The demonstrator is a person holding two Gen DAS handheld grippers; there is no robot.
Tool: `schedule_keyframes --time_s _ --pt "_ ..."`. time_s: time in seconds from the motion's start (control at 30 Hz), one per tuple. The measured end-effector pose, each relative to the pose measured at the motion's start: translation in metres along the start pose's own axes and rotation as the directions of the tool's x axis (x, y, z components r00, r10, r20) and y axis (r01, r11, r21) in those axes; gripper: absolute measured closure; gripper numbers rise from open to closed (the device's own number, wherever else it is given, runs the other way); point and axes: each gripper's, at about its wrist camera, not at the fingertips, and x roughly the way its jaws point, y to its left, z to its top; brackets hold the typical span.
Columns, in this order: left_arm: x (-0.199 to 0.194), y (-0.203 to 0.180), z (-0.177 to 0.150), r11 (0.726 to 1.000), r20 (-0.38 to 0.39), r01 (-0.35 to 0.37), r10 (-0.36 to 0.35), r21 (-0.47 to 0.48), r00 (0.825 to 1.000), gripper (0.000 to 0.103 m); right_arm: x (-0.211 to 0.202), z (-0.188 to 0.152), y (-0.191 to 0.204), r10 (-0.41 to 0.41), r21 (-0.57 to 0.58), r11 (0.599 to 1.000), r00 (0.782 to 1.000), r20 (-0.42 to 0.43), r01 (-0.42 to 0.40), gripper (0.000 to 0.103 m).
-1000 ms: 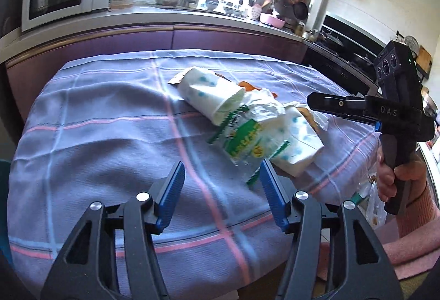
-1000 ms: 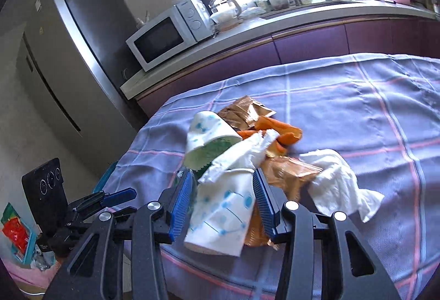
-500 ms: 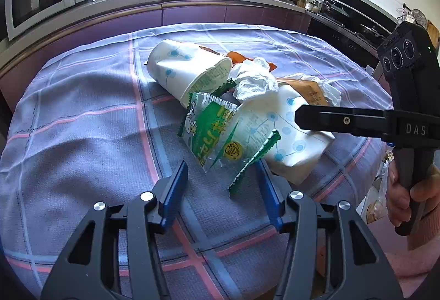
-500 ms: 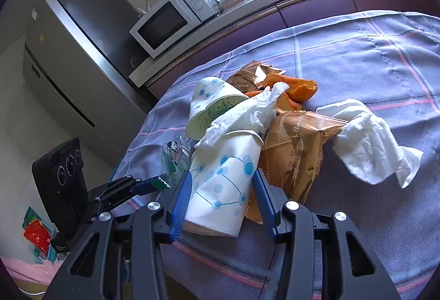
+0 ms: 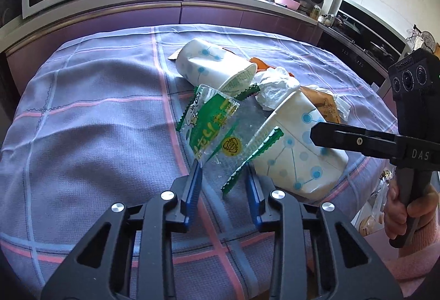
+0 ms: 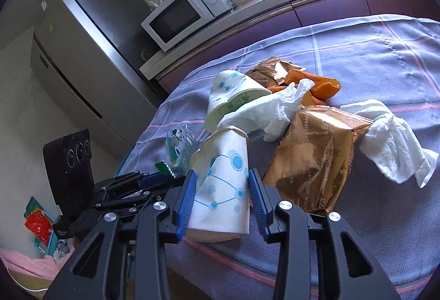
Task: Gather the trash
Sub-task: 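Grasp the green-printed plastic wrapper with the left tool while the right tool grasps the white dotted cup, then drop the wrapper from the left tool and the cup from the right tool into the bin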
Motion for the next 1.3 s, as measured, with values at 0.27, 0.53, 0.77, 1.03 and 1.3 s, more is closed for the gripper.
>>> schedule_keyframes --time_s 0.27,0.53,0.77,1.03,1.3 --pt "-0.027 0.021 -0.007 0.999 0.042 -0.026 0.027 -0.041 0.999 0.072 0.014 -0.002 0.027 0.019 -0.080 0.997 1.000 -0.022 -0.020 0.068" --pt "-0.055 0.049 -0.019 0.993 0.072 -0.083 0.089 -0.084 0.993 0.072 0.030 0.007 0.043 0.070 -0.094 0.993 0.997 -0.036 -0.073 0.068" --pt "-0.085 0.079 -0.031 0.980 0.107 -0.134 0.150 -0.145 0.983 0.072 0.049 0.017 0.068 0.123 -0.135 0.982 0.991 -0.059 -0.130 0.068" --pt "-0.125 0.122 -0.046 0.945 0.132 -0.223 0.259 -0.239 0.957 0.072 0.083 0.032 0.109 0.204 -0.192 0.956 0.972 -0.117 -0.224 0.069" --pt "-0.157 0.171 -0.070 0.889 0.121 -0.290 0.351 -0.354 0.929 0.072 0.128 0.038 0.144 0.236 -0.238 0.931 0.953 -0.192 -0.278 0.069"
